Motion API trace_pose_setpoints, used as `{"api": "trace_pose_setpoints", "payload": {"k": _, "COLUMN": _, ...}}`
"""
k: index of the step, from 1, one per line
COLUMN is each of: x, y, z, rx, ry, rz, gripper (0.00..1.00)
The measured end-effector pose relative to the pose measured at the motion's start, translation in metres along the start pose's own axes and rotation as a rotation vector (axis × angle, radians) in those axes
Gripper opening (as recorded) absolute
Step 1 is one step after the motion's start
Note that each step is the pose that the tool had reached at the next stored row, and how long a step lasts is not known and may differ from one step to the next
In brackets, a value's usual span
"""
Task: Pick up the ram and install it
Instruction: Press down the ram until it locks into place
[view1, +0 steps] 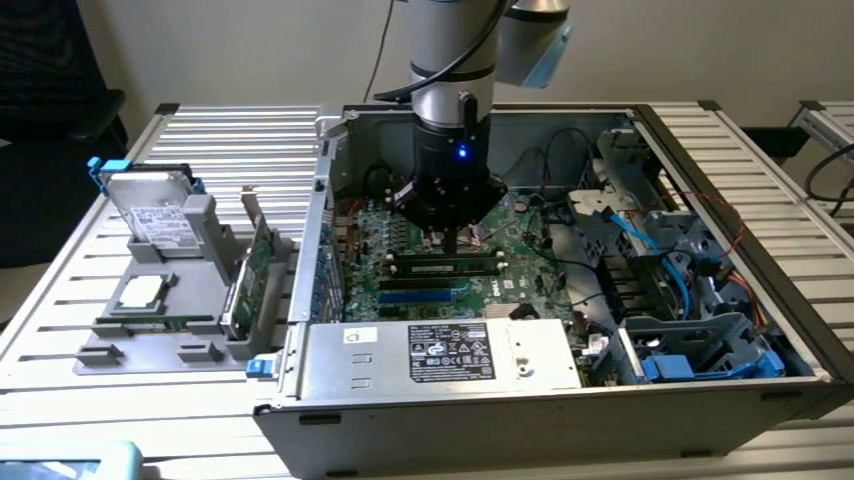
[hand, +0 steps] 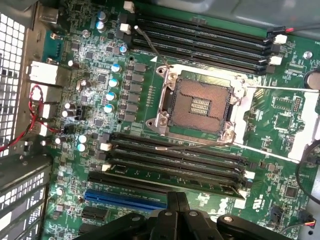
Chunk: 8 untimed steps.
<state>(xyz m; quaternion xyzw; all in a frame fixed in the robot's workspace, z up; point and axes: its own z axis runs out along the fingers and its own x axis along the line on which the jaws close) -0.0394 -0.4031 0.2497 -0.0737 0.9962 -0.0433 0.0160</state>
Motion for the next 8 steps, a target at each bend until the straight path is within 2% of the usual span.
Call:
{"api": "trace_pose_setpoints", "payload": {"k": 3, "x": 0.0, "y": 0.0, "z": 0.0, "rx": 0.0008, "ry": 0.0027, "rz": 0.032, "gripper": 0.11}}
{"api": "trace_pose_setpoints", "payload": {"k": 8, "x": 0.0, "y": 0.0, "z": 0.0, "rx": 0.0008, "ry": 0.0028, "rz": 0.032, "gripper": 0.11}}
